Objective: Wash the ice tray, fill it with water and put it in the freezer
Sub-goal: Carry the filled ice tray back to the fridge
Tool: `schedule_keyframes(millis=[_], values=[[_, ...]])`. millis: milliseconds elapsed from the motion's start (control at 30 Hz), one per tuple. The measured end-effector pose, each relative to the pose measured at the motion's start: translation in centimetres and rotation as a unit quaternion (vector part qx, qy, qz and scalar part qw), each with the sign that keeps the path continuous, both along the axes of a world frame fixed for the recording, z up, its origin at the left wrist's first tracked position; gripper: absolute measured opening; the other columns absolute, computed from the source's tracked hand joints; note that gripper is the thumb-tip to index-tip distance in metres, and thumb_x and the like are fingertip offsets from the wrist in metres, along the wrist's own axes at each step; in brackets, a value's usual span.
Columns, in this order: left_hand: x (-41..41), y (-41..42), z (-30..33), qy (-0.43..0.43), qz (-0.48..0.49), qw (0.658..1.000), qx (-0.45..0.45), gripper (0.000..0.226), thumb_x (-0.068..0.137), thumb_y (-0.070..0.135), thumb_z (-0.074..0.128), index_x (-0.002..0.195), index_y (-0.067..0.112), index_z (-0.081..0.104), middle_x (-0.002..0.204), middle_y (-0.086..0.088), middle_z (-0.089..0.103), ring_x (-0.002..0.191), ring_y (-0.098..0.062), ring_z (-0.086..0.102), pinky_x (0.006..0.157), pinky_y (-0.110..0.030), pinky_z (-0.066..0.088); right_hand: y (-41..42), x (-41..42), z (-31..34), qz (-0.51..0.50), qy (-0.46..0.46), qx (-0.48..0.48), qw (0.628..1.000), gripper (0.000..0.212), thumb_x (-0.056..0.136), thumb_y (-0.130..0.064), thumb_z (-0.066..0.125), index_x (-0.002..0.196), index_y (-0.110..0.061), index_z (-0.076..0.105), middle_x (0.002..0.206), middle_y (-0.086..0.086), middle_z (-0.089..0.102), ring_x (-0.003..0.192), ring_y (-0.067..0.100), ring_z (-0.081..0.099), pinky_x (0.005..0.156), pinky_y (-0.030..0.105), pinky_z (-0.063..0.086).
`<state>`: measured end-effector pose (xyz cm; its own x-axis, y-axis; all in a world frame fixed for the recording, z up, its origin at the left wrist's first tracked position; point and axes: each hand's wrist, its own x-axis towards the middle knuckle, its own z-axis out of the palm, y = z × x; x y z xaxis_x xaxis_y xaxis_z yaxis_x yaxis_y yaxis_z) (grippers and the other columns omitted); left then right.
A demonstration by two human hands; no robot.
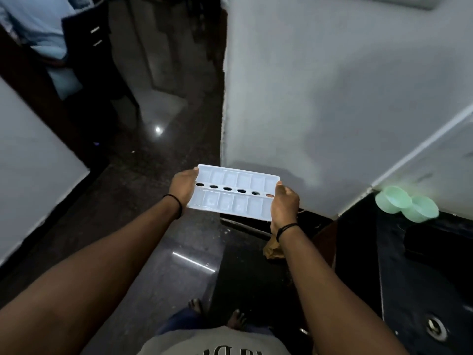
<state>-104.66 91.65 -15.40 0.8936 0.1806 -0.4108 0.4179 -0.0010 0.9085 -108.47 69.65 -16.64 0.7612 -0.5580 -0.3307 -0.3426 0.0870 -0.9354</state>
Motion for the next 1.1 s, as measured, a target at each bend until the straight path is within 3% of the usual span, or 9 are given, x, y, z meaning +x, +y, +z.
schedule_keyframes(millis=[133, 267, 400, 533, 600, 733, 900, 1000, 1100], values=[[-0.2, 3.1, -0.8, 0.001, 0.039, 0.999, 0.016, 0.027, 0.097, 0.029, 0.050, 0.091, 0.008, 0.067, 0.089, -0.014, 0.065, 0.081, -0.027, 0.062, 0.077, -0.040, 0.051, 2.7, 1.4, -0.5, 0.044, 0.004, -0.006, 0.999, 0.041, 0.101, -0.027, 0.049, 0.090, 0.009, 0.064, 0.090, 0.023, 0.069, 0.088, 0.038, 0.066, 0.083, 0.060, 0.053], [0.5, 6.1, -1.6, 0.009, 0.062, 0.998, 0.020, 0.028, 0.096, 0.029, 0.051, 0.077, 0.014, 0.066, 0.081, -0.008, 0.065, 0.078, -0.026, 0.062, 0.075, -0.037, 0.050, 5.5, 3.1, -1.3, 0.069, 0.010, -0.015, 0.997, 0.039, 0.100, -0.029, 0.049, 0.091, 0.003, 0.068, 0.097, 0.026, 0.070, 0.093, 0.043, 0.066, 0.085, 0.057, 0.053], [2.0, 9.0, -2.5, 0.010, 0.072, 0.997, 0.023, 0.028, 0.097, 0.029, 0.050, 0.077, 0.015, 0.065, 0.082, -0.008, 0.066, 0.076, -0.024, 0.062, 0.075, -0.036, 0.050, 8.4, 5.0, -2.0, 0.080, 0.021, -0.014, 0.996, 0.033, 0.099, -0.031, 0.049, 0.076, -0.014, 0.065, 0.095, 0.021, 0.072, 0.090, 0.040, 0.068, 0.085, 0.055, 0.055], [4.1, 11.8, -3.4, 0.019, 0.077, 0.997, 0.015, 0.028, 0.097, 0.029, 0.050, 0.078, 0.016, 0.065, 0.075, -0.004, 0.065, 0.070, -0.021, 0.062, 0.067, -0.032, 0.051, 11.3, 7.0, -2.6, 0.079, 0.011, -0.006, 0.997, 0.031, 0.101, -0.028, 0.048, 0.089, -0.006, 0.068, 0.099, 0.023, 0.071, 0.093, 0.041, 0.068, 0.086, 0.055, 0.055], [5.5, 13.5, -3.6, 0.016, 0.071, 0.997, 0.011, 0.027, 0.097, 0.029, 0.049, 0.079, 0.016, 0.065, 0.077, -0.005, 0.065, 0.072, -0.022, 0.062, 0.070, -0.034, 0.051, 13.2, 8.3, -3.1, 0.067, 0.011, 0.003, 0.998, 0.031, 0.101, -0.026, 0.048, 0.087, -0.007, 0.067, 0.095, 0.019, 0.071, 0.093, 0.040, 0.068, 0.086, 0.056, 0.055], [8.4, 16.9, -3.5, 0.010, 0.065, 0.998, 0.005, 0.028, 0.097, 0.028, 0.049, 0.079, 0.015, 0.065, 0.076, -0.005, 0.065, 0.066, -0.017, 0.064, 0.059, -0.025, 0.052, 16.8, 10.8, -3.9, 0.054, 0.011, 0.027, 0.998, 0.034, 0.101, -0.027, 0.049, 0.073, -0.015, 0.062, 0.082, 0.010, 0.067, 0.081, 0.032, 0.065, 0.083, 0.056, 0.056], [12.0, 21.0, -3.2, -0.002, 0.053, 0.998, 0.026, 0.028, 0.098, 0.027, 0.048, 0.078, 0.015, 0.064, 0.072, -0.003, 0.061, 0.067, -0.017, 0.059, 0.058, -0.024, 0.049, 21.1, 14.1, -4.3, 0.045, -0.009, 0.054, 0.998, 0.036, 0.102, -0.024, 0.047, 0.072, -0.015, 0.064, 0.076, 0.006, 0.066, 0.077, 0.026, 0.063, 0.080, 0.048, 0.056], [13.8, 23.0, -3.1, 0.000, 0.045, 0.998, 0.034, 0.027, 0.098, 0.029, 0.048, 0.089, 0.011, 0.066, 0.073, -0.001, 0.060, 0.068, -0.017, 0.059, 0.059, -0.026, 0.047, 23.2, 16.0, -4.6, 0.043, -0.010, 0.053, 0.998, 0.036, 0.102, -0.024, 0.048, 0.072, -0.015, 0.064, 0.074, 0.004, 0.066, 0.073, 0.023, 0.062, 0.076, 0.044, 0.056], [15.6, 24.7, -3.3, 0.004, 0.041, 0.998, 0.042, 0.027, 0.098, 0.031, 0.047, 0.097, 0.011, 0.065, 0.084, -0.006, 0.064, 0.077, -0.021, 0.061, 0.071, -0.032, 0.049, 24.9, 17.7, -4.8, 0.045, -0.002, 0.051, 0.998, 0.034, 0.102, -0.026, 0.049, 0.074, -0.015, 0.066, 0.077, 0.005, 0.069, 0.073, 0.024, 0.066, 0.077, 0.043, 0.056]])
